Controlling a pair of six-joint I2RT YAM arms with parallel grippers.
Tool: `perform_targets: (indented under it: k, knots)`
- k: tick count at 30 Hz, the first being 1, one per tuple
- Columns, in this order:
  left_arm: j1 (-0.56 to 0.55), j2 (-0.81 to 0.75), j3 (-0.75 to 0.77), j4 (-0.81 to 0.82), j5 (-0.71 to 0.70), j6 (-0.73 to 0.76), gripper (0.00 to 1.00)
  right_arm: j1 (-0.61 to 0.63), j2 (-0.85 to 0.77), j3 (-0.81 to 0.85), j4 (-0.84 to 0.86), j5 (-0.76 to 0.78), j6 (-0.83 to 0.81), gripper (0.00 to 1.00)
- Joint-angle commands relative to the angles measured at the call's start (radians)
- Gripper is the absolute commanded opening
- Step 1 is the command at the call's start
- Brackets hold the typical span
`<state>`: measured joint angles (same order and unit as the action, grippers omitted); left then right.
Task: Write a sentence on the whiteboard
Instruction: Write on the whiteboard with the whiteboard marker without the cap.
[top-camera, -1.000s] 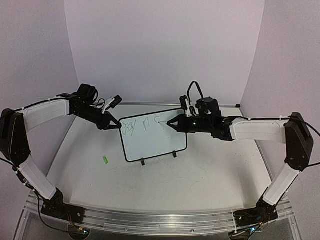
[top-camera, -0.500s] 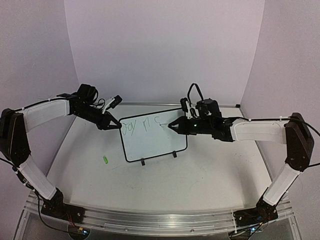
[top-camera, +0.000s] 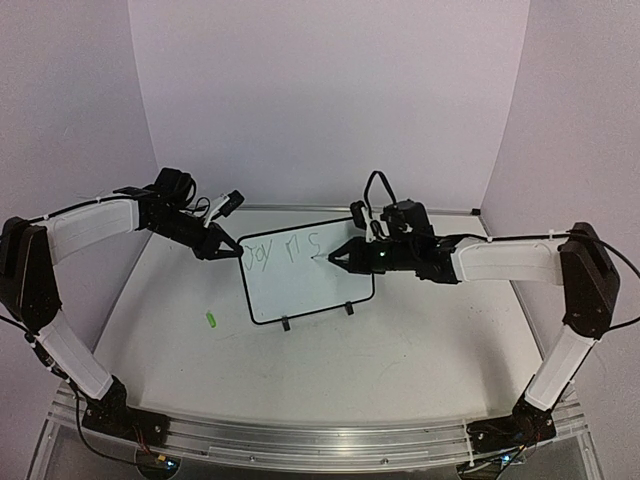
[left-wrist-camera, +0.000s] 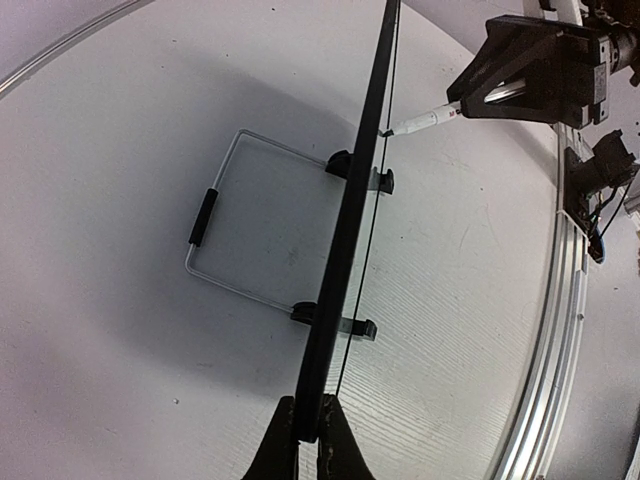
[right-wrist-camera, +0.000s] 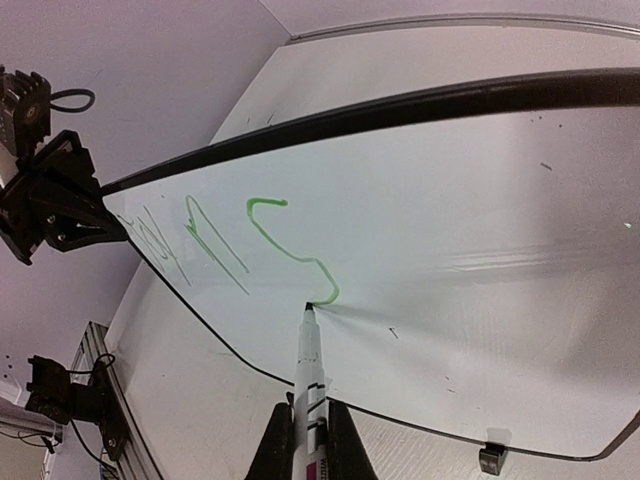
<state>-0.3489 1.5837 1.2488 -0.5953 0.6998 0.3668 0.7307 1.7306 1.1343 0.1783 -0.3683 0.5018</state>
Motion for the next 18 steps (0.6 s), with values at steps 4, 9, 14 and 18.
perform_targets:
  k: [4,9,14,18]
  knots:
    - [-0.004,-0.005,0.007,0.001,-0.124,0.060,0.00,-0.005,-0.051,-0.004,0.121,0.019,0.043,0.00]
    - [-0.004,-0.007,0.006,0.003,-0.122,0.060,0.00,-0.005,-0.110,-0.051,0.183,0.011,0.068,0.00]
    - [-0.005,-0.009,0.006,0.003,-0.122,0.060,0.00,-0.006,-0.156,-0.093,0.171,0.085,0.066,0.00]
    - [-0.005,-0.008,0.008,0.003,-0.120,0.060,0.00,-0.007,-0.151,-0.091,0.123,0.122,0.050,0.00]
